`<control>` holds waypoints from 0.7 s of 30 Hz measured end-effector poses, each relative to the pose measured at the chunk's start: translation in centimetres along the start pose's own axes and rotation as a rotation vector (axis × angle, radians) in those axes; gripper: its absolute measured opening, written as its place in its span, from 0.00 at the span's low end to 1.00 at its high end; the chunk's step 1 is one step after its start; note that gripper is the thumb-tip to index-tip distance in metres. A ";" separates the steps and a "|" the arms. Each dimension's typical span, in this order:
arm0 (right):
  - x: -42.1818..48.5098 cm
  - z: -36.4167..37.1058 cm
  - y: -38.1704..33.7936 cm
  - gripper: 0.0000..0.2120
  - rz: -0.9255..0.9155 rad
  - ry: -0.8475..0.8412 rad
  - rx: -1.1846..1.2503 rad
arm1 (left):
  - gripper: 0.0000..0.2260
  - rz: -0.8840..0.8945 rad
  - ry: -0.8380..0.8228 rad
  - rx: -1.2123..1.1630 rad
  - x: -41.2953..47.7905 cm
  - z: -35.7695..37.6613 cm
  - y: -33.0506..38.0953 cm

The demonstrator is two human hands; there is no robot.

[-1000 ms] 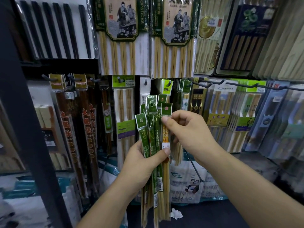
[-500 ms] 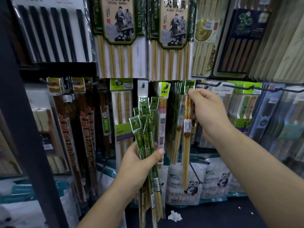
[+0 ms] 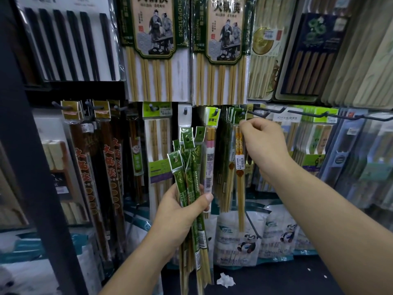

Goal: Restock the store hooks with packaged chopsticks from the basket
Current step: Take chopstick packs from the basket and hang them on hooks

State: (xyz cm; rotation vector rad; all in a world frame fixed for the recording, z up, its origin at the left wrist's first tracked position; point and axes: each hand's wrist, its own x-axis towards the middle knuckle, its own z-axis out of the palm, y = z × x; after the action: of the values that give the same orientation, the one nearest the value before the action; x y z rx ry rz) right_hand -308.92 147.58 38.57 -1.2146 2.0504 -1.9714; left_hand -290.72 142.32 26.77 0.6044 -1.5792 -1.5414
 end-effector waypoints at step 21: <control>-5.0 1.5 1.2 0.05 -0.097 -0.356 0.196 | 0.09 0.041 -0.168 -0.131 -0.1 0.6 -0.3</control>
State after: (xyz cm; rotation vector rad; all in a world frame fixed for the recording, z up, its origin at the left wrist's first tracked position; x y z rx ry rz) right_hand -305.28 148.96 34.90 -1.5132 1.6192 -1.7824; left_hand -291.24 142.67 26.56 0.3757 -1.5889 -1.6853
